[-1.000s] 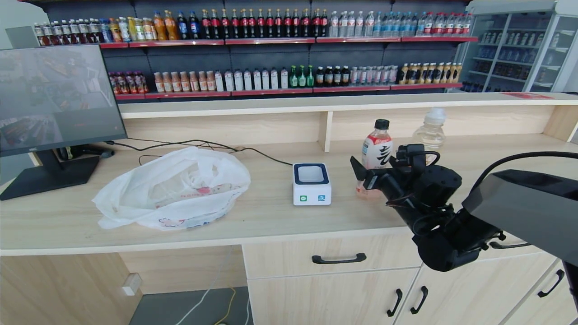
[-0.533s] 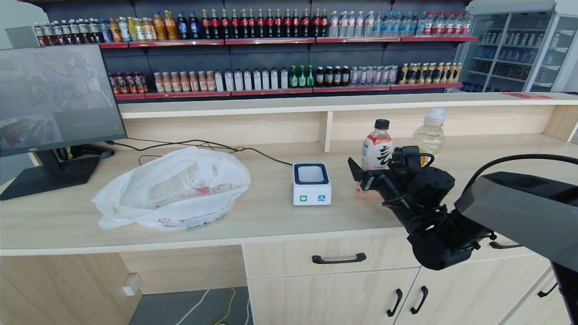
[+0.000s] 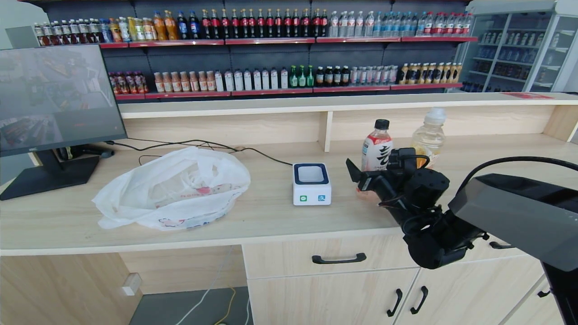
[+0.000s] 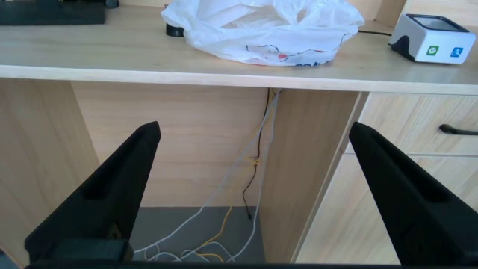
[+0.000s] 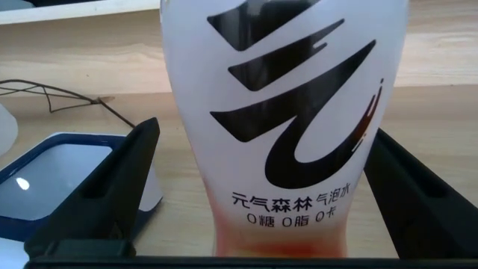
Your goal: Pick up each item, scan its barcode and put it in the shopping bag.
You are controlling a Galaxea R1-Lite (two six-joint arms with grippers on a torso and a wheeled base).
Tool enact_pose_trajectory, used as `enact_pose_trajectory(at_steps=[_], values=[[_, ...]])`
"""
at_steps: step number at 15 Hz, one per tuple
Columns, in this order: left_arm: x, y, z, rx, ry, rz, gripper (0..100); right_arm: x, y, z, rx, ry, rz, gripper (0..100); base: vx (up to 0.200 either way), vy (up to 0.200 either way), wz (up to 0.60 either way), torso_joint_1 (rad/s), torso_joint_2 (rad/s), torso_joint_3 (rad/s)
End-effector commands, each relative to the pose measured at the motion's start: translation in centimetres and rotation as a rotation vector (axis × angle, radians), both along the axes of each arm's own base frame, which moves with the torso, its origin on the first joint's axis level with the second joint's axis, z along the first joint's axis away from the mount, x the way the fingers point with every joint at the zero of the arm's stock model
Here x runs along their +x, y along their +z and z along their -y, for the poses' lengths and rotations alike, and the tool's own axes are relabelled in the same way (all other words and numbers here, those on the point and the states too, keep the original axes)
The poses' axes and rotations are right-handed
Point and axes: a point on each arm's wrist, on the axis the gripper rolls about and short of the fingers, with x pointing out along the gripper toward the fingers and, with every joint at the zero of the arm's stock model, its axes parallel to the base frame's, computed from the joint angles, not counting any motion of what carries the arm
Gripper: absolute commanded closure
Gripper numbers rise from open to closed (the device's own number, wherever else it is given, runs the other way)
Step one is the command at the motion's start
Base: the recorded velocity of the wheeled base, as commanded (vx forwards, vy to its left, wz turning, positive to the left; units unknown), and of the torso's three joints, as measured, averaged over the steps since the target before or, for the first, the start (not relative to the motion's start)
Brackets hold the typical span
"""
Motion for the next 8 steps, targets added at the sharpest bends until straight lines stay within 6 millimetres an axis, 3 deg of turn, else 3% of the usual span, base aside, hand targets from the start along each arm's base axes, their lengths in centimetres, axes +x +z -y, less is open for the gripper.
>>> enact_pose_trajectory(at_steps=[1,2,8], values=[[0.00,0.00,0.00,0.000,0.000,0.000,0,0.21,0.14,-0.08,0.004,0.002,0.011,0,0.000,0.000,0.00,0.000,0.00,0.000],[0.00,0.00,0.00,0.000,0.000,0.000,0,0.28,0.18,-0.11,0.004,0.002,0.014,100,0.000,0.000,0.00,0.000,0.00,0.000],[0.00,0.00,0.00,0.000,0.000,0.000,0,0.38,0.24,-0.07,0.013,0.001,0.017,100,0.000,0.000,0.00,0.000,0.00,0.000]])
